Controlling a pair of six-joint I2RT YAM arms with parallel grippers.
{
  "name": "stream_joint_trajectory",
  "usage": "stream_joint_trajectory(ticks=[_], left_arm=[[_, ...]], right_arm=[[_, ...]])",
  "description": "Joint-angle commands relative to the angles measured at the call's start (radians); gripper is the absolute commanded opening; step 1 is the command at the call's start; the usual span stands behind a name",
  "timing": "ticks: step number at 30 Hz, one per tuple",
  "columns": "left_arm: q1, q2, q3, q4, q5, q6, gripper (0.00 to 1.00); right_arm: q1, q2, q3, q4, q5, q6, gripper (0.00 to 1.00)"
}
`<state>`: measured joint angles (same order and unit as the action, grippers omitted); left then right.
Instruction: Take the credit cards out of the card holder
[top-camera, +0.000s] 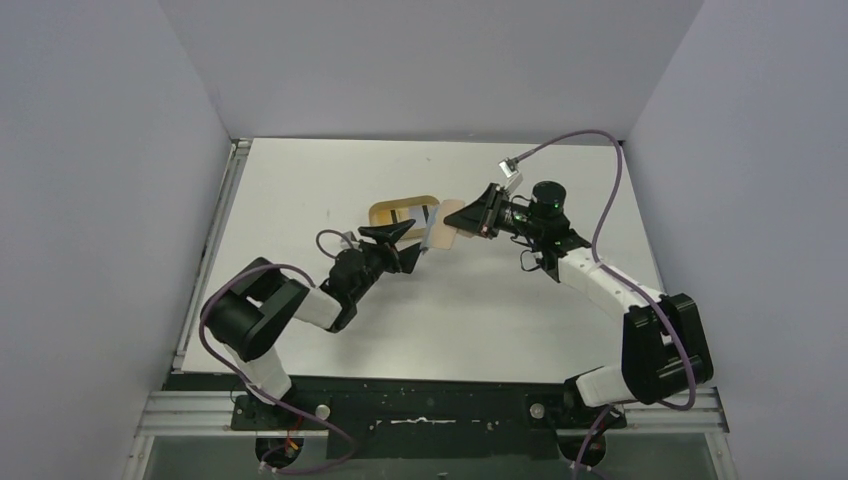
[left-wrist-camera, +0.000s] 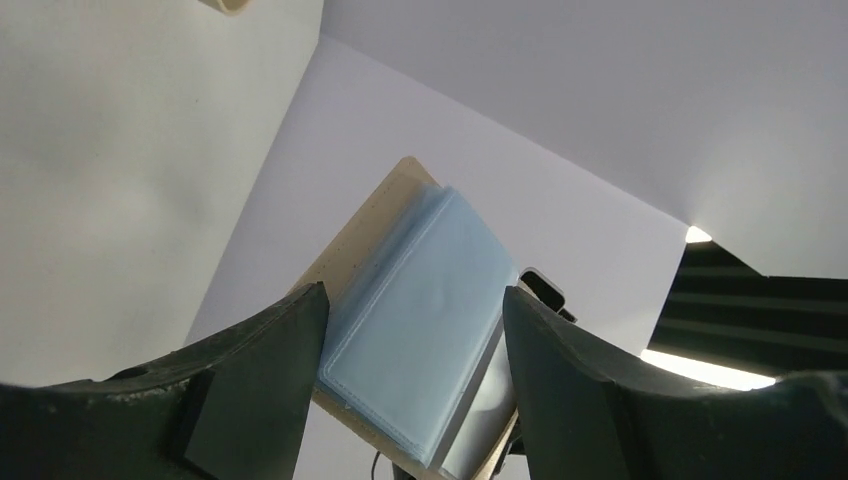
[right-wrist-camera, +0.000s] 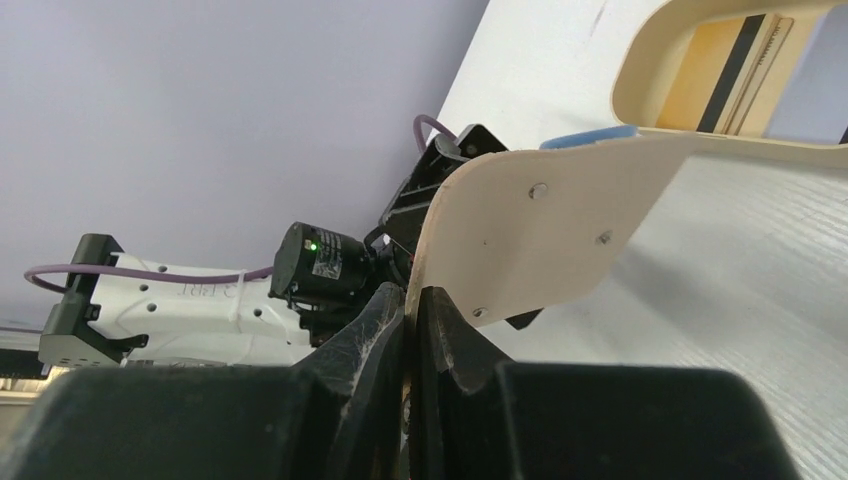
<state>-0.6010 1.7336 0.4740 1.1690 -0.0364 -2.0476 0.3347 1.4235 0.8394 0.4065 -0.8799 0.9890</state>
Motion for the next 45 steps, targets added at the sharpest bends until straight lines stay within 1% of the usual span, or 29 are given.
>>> stream_joint_trajectory(ticks=[1,7,11,13,17,22,26,37,45], left_arm=[[-0.06,-0.033,0.023,0.056,-0.12,-0.2,0.63],[-0.077,-0.163,-0.059,-0.109,-0.194,-0.19,0.63],[-0.082,-0.205,-0.075,-0.186,-0.199,-0.209,0.63],[-0.087,-0.195,-0.063,-0.188,-0.194,-0.242,0.63],[-0.099,-0.139,-0.014,-0.137,-0.168,-0.298,0.63],[-0.13,-0.113,0.04,-0.13,-0.19,-0.345,0.63],[-0.143,-0.079,0.074,-0.09,-0.209,-0.374,0.64],[-0.13,-0.163,-0.008,-0.094,-0.297,-0.376,0.65],[-0.101,-0.206,-0.036,-0.098,-0.292,-0.367,0.65]], right_arm=[[0.019,-0.073,0.064,0.037,-0.009,-0.016,0.0],[0.02,-0.107,0.089,0.001,-0.003,-0.03,0.0],[0.027,-0.113,0.109,-0.005,-0.002,-0.03,0.0],[0.034,-0.113,0.112,-0.002,0.002,-0.029,0.0],[0.057,-0.114,0.112,0.003,0.015,-0.028,0.0],[0.093,-0.122,0.092,0.0,0.034,-0.034,0.0],[0.11,-0.12,0.08,0.0,0.038,-0.038,0.0],[0.109,-0.178,0.045,-0.112,0.039,-0.1,0.0],[0.105,-0.209,-0.016,-0.166,0.048,-0.129,0.0]])
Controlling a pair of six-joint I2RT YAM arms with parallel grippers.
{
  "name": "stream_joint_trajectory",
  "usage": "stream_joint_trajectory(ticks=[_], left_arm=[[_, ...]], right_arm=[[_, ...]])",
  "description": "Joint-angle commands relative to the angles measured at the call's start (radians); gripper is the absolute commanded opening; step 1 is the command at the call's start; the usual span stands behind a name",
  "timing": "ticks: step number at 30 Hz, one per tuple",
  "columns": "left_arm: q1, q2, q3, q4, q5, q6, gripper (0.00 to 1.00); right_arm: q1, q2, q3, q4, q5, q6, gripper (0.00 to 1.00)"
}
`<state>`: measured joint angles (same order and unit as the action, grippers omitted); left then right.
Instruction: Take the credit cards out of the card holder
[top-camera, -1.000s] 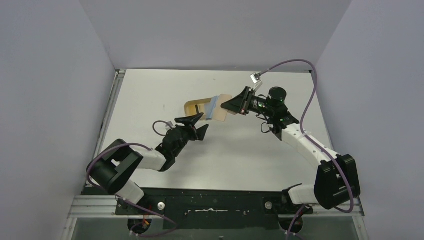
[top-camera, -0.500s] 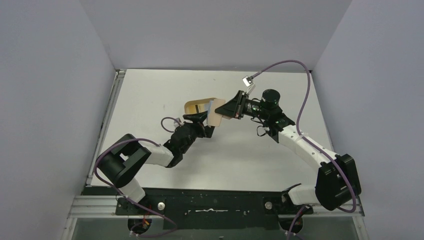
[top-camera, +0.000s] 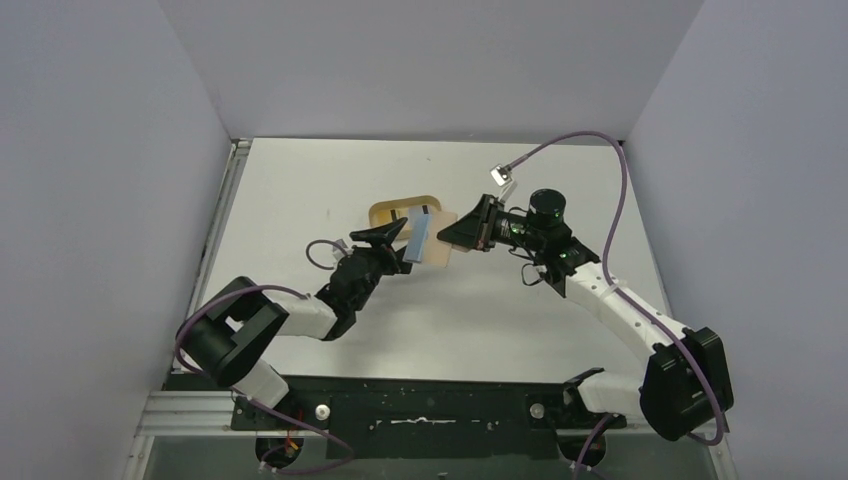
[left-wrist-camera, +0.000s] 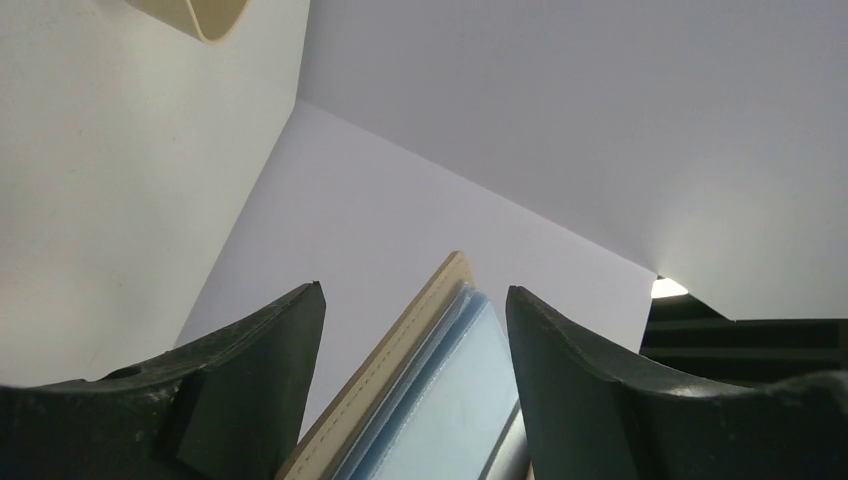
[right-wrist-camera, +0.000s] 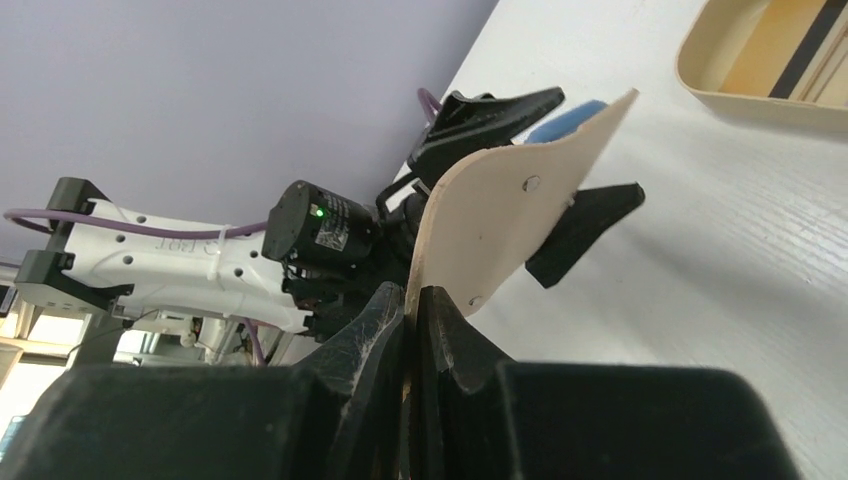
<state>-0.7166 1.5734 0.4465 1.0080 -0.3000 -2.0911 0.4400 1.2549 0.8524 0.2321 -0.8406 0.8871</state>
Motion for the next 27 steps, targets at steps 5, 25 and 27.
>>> stream_joint_trajectory(ticks=[5,25,27], left_arm=[[0.038,-0.076,-0.022,0.051,-0.011,-0.3,0.65],[0.143,-0.328,0.042,-0.331,0.163,-0.059,0.43],[0.163,-0.348,0.077,-0.398,0.222,0.001,0.43]], right_arm=[[-0.011,-0.057,-0.075,0.003,0.006,-0.027,0.0],[-0.083,-0.057,-0.127,0.009,-0.015,-0.042,0.0],[-0.083,-0.057,-0.127,0.015,-0.016,-0.037,0.0]])
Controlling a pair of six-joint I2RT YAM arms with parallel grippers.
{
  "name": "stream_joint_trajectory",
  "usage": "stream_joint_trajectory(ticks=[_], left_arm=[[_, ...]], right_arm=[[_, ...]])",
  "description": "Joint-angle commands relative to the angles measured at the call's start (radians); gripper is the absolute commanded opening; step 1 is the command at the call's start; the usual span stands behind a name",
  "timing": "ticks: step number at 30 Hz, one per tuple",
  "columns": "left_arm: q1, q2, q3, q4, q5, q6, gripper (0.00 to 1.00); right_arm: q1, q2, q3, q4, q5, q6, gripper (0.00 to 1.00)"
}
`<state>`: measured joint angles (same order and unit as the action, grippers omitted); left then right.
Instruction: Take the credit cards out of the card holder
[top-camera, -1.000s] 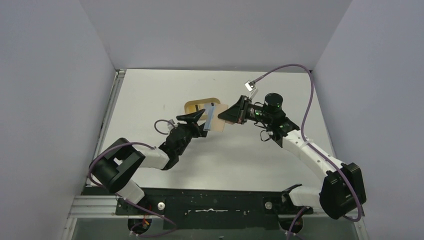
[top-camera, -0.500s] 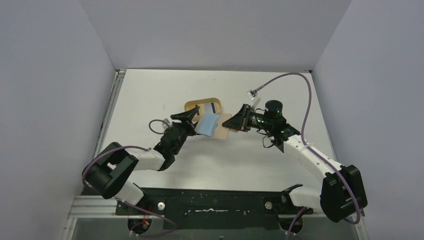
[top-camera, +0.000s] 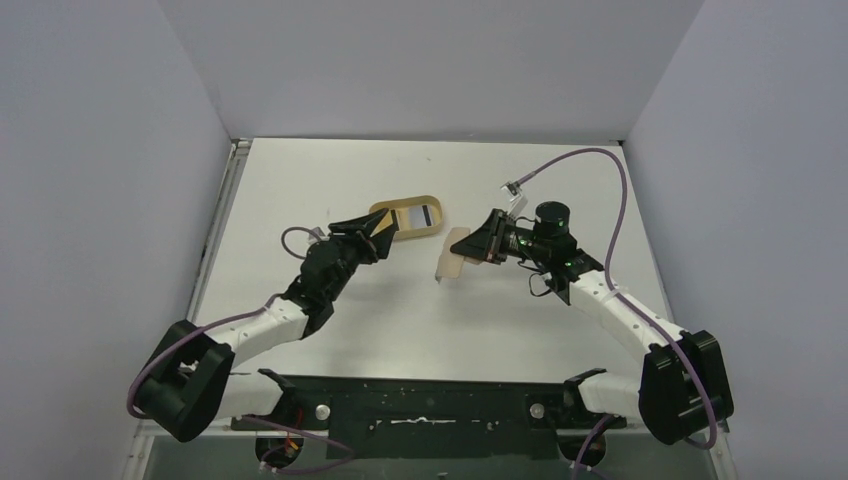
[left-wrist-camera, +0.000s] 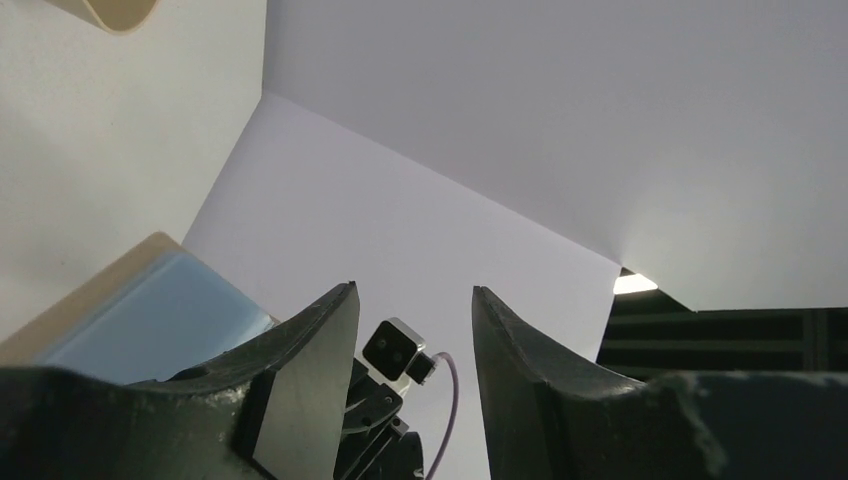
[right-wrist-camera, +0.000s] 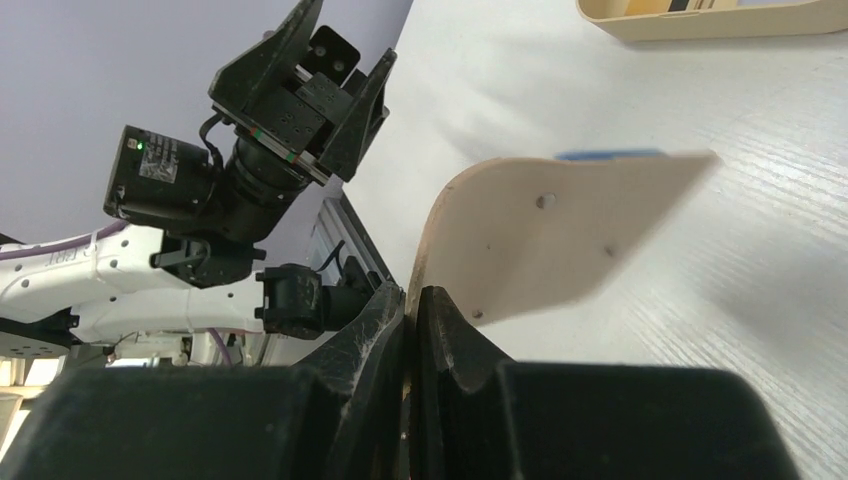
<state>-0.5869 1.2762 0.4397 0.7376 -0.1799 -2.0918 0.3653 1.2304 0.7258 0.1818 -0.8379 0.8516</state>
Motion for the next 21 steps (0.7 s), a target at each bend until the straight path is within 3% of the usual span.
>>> stream_joint_trajectory(ticks=[1,7,10,15,21], left_arm=[[0.04,-0.06,0.101,-0.167,0.127,0.035,0.43],[0.095,-0.126,0.128,-0.409,0.178,0.234,0.55],[0.11,-0.073,0.084,-0.329,0.243,0.238,0.58],[0.079,0.091,0.04,-0.054,0.29,0.091,0.61],[0.029,0.216,0.089,0.028,0.347,0.004,0.61]], right_arm=[[-0.01,-0.033,-0.001,0.071,-0.019,0.001,0.0],[-0.024,-0.029,0.024,0.099,-0.03,0.027,0.0],[-0.034,-0.017,0.055,0.139,-0.044,0.062,0.0],[-0.032,0.027,0.102,0.231,-0.048,0.115,0.0],[-0.017,0.096,0.149,0.332,-0.029,0.164,0.0]])
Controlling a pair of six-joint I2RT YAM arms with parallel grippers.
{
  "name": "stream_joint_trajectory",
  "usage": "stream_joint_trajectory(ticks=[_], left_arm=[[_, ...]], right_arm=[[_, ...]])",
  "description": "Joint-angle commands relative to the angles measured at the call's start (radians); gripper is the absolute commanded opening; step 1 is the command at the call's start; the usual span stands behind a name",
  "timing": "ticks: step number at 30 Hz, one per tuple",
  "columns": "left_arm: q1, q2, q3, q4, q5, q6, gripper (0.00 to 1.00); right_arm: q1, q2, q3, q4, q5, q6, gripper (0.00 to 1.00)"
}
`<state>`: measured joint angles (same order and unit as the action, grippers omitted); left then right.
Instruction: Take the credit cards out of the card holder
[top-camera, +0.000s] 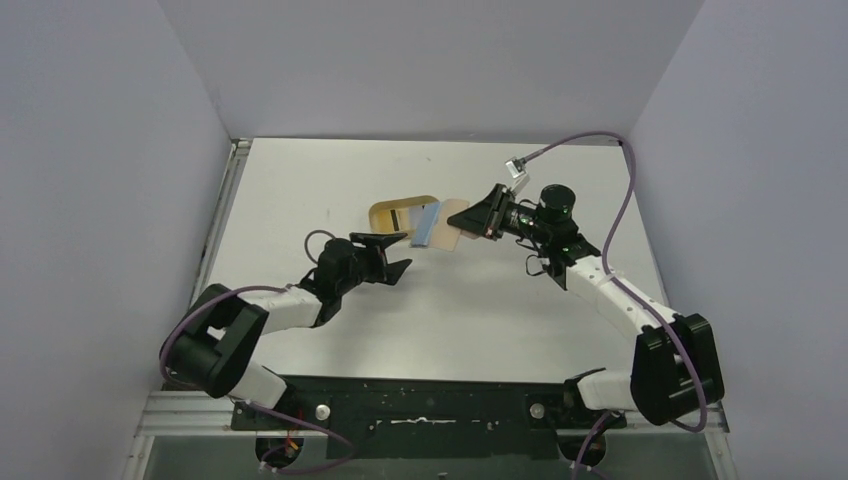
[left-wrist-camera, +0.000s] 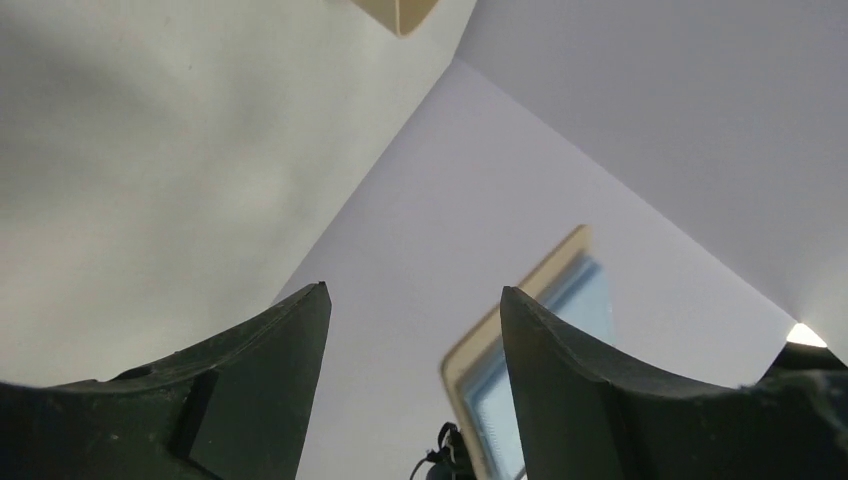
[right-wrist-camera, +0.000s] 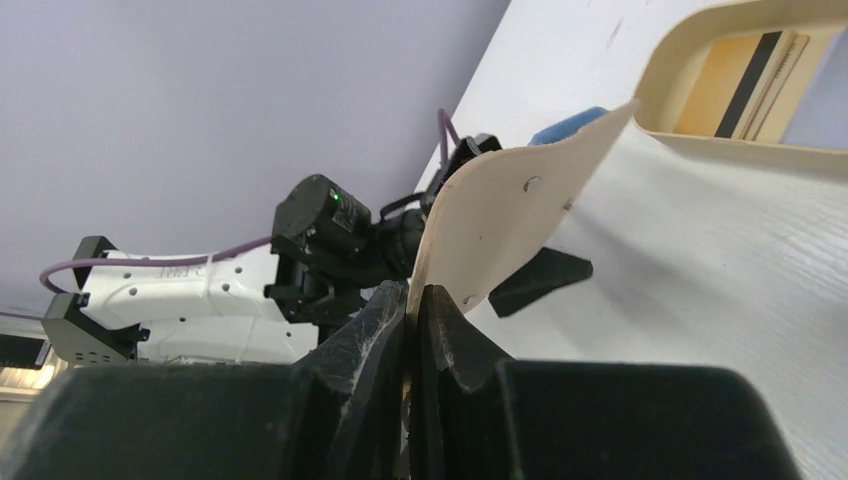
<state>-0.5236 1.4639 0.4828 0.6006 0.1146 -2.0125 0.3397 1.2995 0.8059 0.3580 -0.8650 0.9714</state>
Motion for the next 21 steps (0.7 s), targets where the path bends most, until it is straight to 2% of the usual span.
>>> stream_joint_trajectory(ticks=[1,9,14,21], left_arm=[[-0.046,0.037,0.046,0.182,0.047,-0.094,0.61],[-0.096,0.146,0.033,0.44,-0.03,-0.25,0.62],[-0.136,0.191,0.034,0.516,-0.087,-0.325,0.62],[-0.145,0.192,-0.016,0.585,-0.208,-0.387,0.62]], right_arm=[[0.012,0.035,0.074,0.162,-0.001,0.044,0.0],[0.033,0.084,0.045,0.264,0.022,0.086,0.0],[0.044,0.097,0.019,0.305,0.033,0.102,0.0],[0.044,0.057,-0.023,0.268,0.039,0.081,0.0]])
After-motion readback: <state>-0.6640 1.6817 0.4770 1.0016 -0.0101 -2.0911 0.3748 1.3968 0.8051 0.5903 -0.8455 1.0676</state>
